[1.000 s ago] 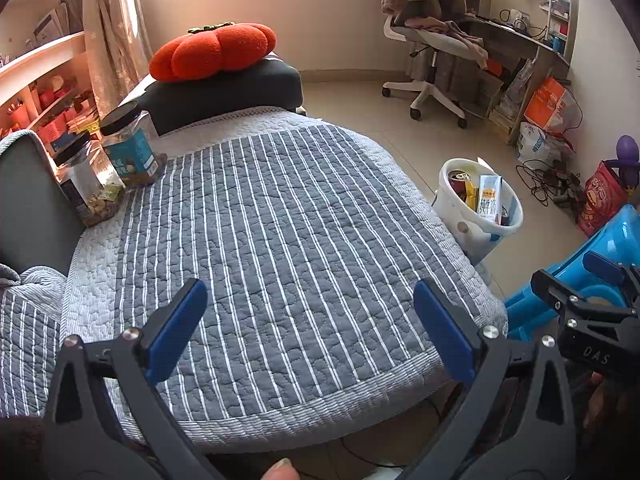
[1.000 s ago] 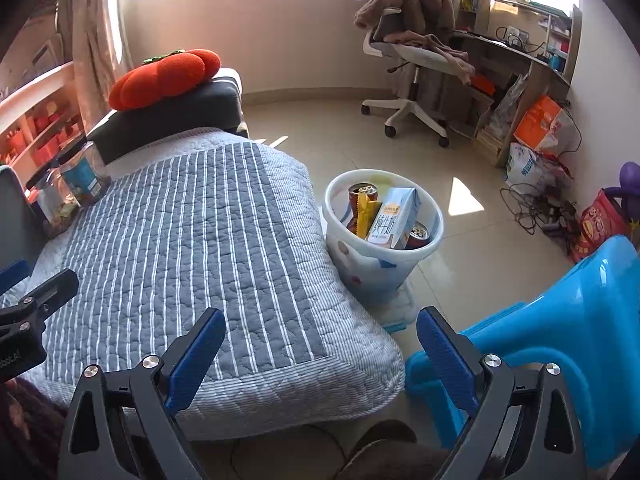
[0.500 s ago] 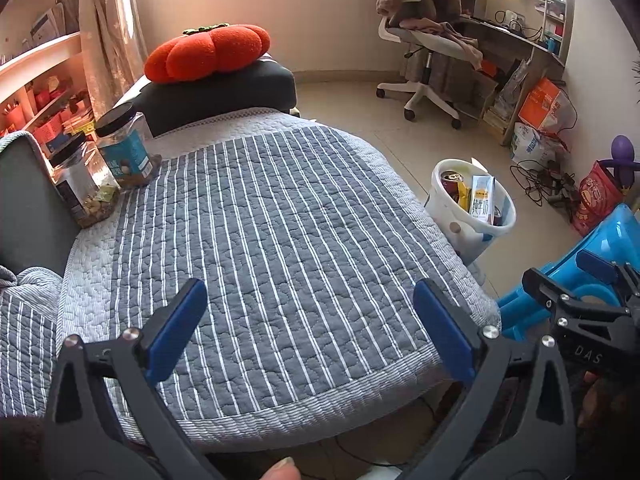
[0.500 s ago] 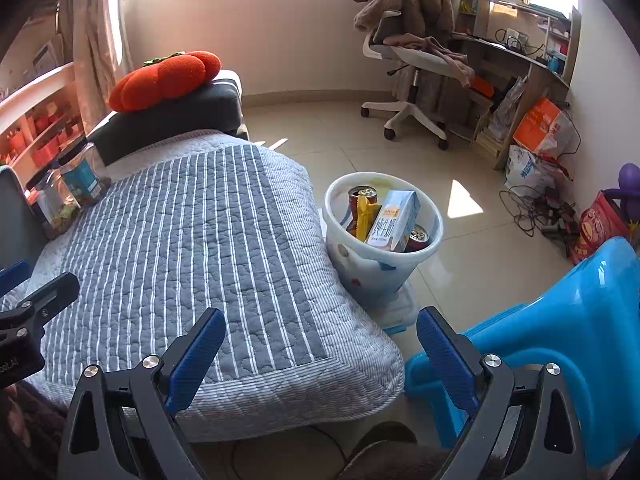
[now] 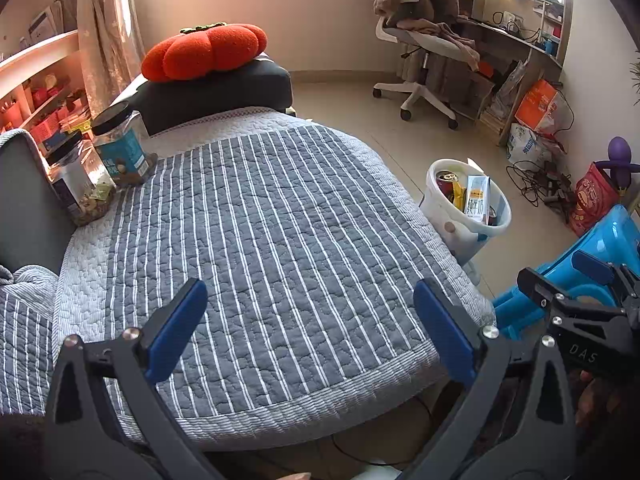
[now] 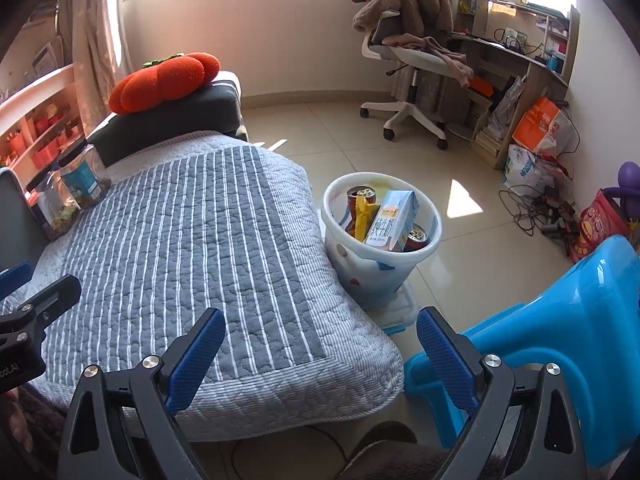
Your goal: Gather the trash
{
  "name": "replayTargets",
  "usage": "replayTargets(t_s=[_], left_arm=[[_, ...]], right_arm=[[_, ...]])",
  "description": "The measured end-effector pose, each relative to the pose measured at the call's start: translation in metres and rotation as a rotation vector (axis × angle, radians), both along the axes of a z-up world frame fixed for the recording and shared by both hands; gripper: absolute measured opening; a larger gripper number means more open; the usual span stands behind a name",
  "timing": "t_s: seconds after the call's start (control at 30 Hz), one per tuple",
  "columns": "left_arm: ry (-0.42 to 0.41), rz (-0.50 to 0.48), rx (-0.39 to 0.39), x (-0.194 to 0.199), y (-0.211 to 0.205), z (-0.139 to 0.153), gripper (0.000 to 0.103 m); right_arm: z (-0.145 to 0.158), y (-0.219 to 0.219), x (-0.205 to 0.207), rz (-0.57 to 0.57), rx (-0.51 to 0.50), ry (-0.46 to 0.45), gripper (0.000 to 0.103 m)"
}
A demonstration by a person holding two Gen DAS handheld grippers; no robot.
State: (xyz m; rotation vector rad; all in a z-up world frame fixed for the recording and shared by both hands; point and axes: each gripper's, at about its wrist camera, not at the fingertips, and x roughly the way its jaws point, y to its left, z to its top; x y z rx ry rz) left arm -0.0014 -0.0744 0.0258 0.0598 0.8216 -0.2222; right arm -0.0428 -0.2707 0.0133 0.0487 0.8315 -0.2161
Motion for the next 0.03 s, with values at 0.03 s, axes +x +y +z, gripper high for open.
replayTargets(t_s=[0.03], left_arm=[[0.005,0.003,0.002,0.0010,0.0007,0.0004,0.102]], right_arm=[[-0.0015,0.0004,0.0010,-0.009,-0.001,0.007,0.098]])
